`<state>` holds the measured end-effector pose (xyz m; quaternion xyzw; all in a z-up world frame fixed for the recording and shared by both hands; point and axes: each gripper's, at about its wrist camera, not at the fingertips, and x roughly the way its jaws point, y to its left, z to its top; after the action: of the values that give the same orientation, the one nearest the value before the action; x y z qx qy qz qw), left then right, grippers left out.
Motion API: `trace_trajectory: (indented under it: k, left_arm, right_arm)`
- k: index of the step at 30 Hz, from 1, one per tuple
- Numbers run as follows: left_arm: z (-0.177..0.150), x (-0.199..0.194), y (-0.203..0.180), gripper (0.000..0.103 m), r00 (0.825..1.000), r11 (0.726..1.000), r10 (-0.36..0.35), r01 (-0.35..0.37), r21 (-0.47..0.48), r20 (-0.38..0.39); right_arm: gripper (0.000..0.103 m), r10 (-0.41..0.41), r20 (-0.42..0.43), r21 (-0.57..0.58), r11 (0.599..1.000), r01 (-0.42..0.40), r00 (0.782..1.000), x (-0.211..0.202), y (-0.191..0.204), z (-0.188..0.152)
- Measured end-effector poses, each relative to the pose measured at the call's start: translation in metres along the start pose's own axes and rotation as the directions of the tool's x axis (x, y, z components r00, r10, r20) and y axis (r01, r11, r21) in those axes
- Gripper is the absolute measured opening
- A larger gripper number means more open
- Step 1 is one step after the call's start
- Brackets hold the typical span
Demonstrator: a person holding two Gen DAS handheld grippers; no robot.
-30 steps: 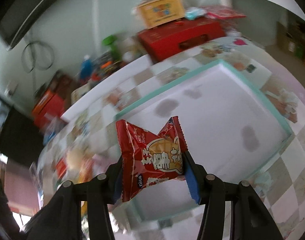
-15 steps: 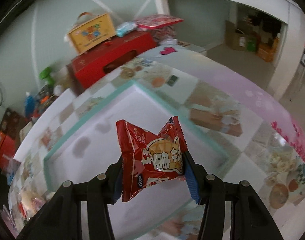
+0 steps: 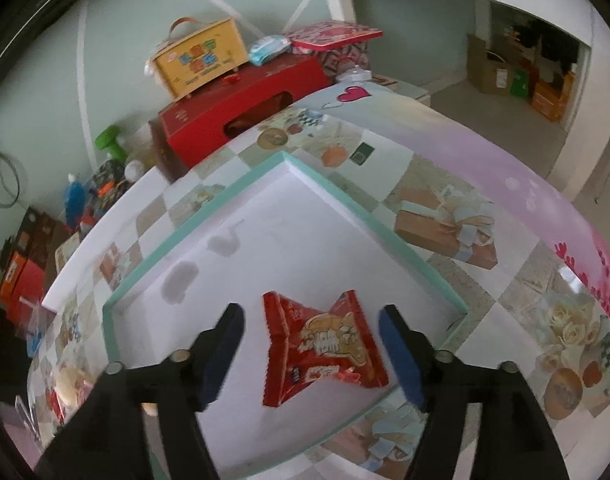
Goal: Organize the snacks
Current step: 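Open both tools to drop the chip bag and jelly cup into the tray, then move both open tools back toward the snack pile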
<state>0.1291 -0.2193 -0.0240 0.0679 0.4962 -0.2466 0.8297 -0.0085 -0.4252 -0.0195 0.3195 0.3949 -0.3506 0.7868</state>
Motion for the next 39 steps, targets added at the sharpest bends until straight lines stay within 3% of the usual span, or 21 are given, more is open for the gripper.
trace_trajectory:
  k: [1, 4, 10, 19, 30, 39]
  left_arm:
    - [0.0, -0.001, 0.007, 0.095, 0.999, 0.999, 0.034, -0.034, -0.01, 0.01]
    - [0.0, -0.006, 0.028, 0.095, 0.995, 0.994, 0.097, -0.096, -0.048, 0.028]
    - [0.001, -0.026, 0.07, 0.103, 0.989, 0.982, 0.134, -0.123, -0.144, 0.069]
    - [-0.007, -0.061, 0.105, 0.103, 0.977, 0.968, 0.166, -0.135, -0.211, 0.135]
    - [-0.038, -0.095, 0.15, 0.103, 0.963, 0.94, 0.222, -0.169, -0.296, 0.155]
    - [-0.07, -0.096, 0.19, 0.103, 0.959, 0.89, 0.275, -0.228, -0.394, 0.067]
  right_arm:
    - [0.087, 0.007, 0.001, -0.014, 1.0, -0.007, 1.0, -0.001, 0.003, -0.001]
    - [0.103, 0.036, 0.011, -0.043, 0.998, -0.035, 0.999, -0.007, 0.011, -0.003]
    - [0.103, 0.064, 0.042, -0.1, 0.993, -0.06, 0.997, -0.019, 0.026, -0.009]
    - [0.103, 0.181, 0.113, -0.163, 0.973, -0.161, 0.977, -0.047, 0.059, -0.021]
    - [0.103, 0.32, -0.001, -0.306, 0.902, -0.305, 0.948, -0.066, 0.116, -0.059]
    - [0.103, 0.372, -0.108, -0.371, 0.845, -0.384, 0.922, -0.068, 0.15, -0.097]
